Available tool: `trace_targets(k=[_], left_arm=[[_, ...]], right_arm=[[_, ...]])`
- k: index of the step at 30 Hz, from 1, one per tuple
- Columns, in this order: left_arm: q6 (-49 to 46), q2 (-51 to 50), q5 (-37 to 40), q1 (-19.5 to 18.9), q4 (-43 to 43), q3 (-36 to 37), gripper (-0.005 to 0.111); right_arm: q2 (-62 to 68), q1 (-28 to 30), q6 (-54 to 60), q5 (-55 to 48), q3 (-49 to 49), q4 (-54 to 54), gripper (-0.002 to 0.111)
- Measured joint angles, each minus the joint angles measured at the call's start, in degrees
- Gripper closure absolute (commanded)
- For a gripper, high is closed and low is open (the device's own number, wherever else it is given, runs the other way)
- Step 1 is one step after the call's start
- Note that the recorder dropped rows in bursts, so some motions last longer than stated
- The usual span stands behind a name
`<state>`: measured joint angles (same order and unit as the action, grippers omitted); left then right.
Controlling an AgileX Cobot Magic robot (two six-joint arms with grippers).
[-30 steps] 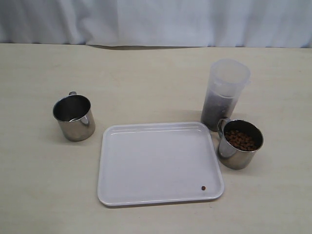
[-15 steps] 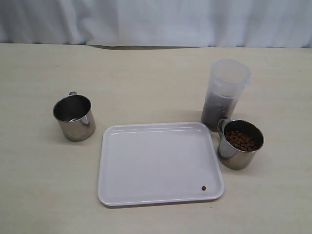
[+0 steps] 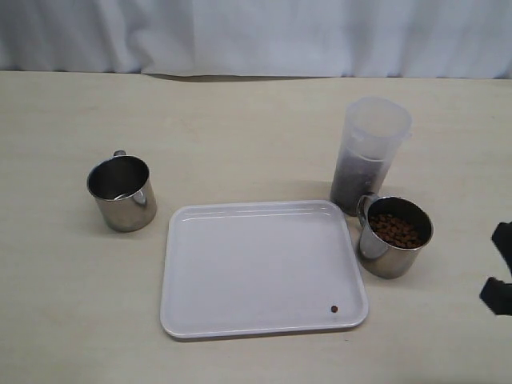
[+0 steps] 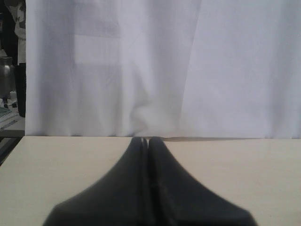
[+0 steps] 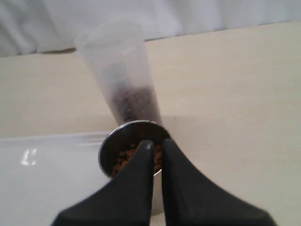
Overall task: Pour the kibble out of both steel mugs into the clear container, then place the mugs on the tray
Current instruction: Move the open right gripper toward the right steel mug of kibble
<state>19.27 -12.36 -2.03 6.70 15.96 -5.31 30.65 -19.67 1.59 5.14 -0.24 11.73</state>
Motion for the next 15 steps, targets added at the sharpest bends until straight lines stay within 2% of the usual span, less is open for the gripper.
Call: trace_targets(k=[4,11,15], left_arm=[[0.0,0.0,0.0,0.0,0.0,0.0,0.107],[0.0,0.0,0.0,0.0,0.0,0.0,0.107],[0.0,0.0,0.0,0.0,0.0,0.0,0.107]], right_arm=[[7.92,-4.28,2.79,3.75,0.0,-0.22,0.103],[23.29,-5.03,3.22,9.81,0.0,-0.22,0.103],[31.67,-5.03,2.3,15.16,0.0,-0.34,0.092]])
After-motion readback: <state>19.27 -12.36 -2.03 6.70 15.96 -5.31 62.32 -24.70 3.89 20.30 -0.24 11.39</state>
